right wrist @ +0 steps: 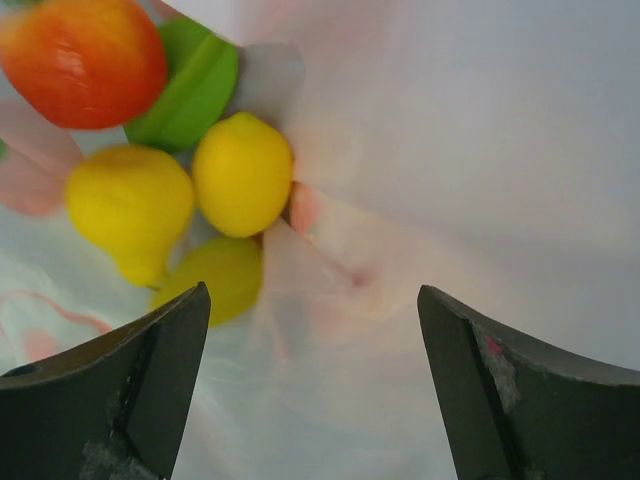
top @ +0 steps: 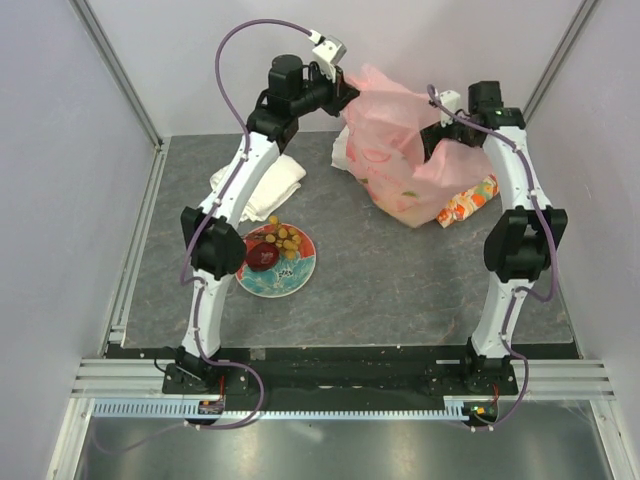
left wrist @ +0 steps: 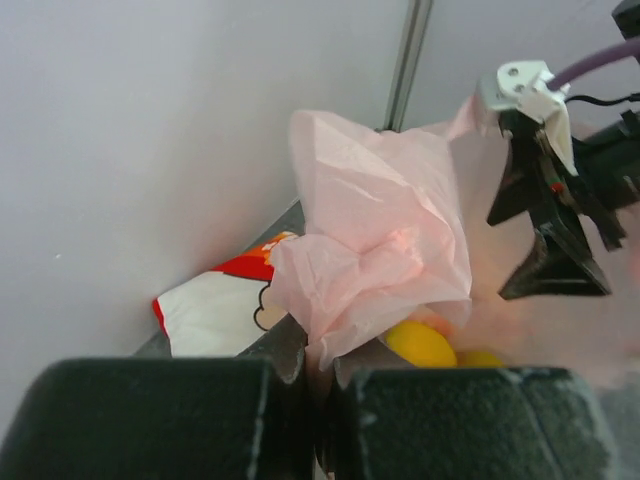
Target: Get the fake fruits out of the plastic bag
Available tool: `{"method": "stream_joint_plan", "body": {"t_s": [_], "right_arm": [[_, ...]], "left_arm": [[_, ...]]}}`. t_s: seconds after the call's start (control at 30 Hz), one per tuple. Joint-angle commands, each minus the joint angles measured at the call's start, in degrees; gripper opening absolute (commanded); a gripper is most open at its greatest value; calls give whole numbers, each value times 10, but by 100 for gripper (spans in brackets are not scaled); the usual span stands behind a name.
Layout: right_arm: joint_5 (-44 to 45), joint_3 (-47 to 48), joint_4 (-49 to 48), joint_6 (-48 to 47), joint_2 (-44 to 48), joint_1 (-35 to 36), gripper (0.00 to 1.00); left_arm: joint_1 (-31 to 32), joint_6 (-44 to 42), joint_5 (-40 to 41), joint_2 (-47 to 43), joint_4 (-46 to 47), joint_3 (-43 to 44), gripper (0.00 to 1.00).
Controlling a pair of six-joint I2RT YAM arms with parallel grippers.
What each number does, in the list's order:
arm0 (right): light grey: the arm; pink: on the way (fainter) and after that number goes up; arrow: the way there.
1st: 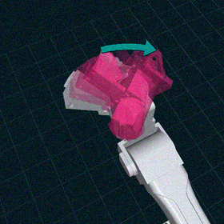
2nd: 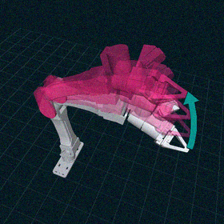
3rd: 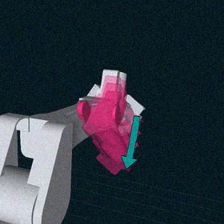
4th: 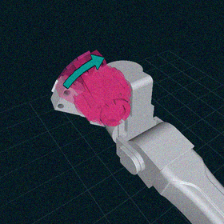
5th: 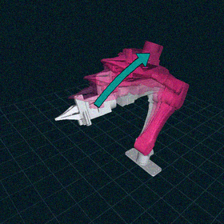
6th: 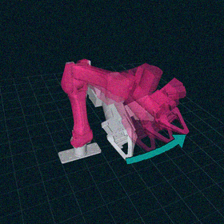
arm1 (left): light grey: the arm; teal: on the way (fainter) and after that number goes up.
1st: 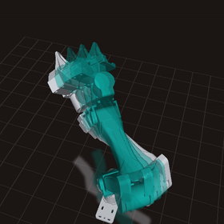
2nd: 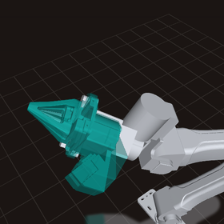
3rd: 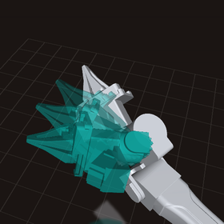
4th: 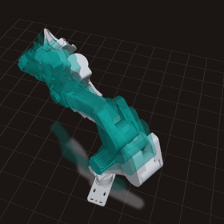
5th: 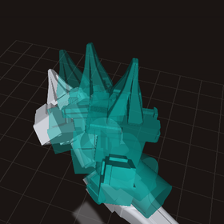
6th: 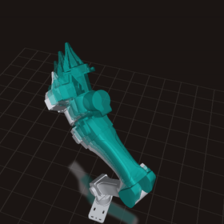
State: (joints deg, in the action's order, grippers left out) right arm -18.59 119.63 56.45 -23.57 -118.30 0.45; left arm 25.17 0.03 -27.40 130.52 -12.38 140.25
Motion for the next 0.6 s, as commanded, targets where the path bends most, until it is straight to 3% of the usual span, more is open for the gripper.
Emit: {"method": "stream_joint_plan", "body": {"t_s": [0.0,0.2,0.3,0.47,0.57], "right_arm": [[-24,-9,9,2,76,4,93],[-83,-294,-4,-18,246,29,93],[-63,-436,-22,-25,337,47,93],[8,-600,-81,-93,453,113,96],[31,-594,-93,-106,468,125,97]], "left_arm": [[-1,33,-37,-101,1,-9,2],[6,34,-90,-280,-19,-363,2],[8,45,-99,-340,-41,-485,2],[21,56,-84,-378,-46,-594,2],[29,50,-75,-380,-46,-612,2]]}}
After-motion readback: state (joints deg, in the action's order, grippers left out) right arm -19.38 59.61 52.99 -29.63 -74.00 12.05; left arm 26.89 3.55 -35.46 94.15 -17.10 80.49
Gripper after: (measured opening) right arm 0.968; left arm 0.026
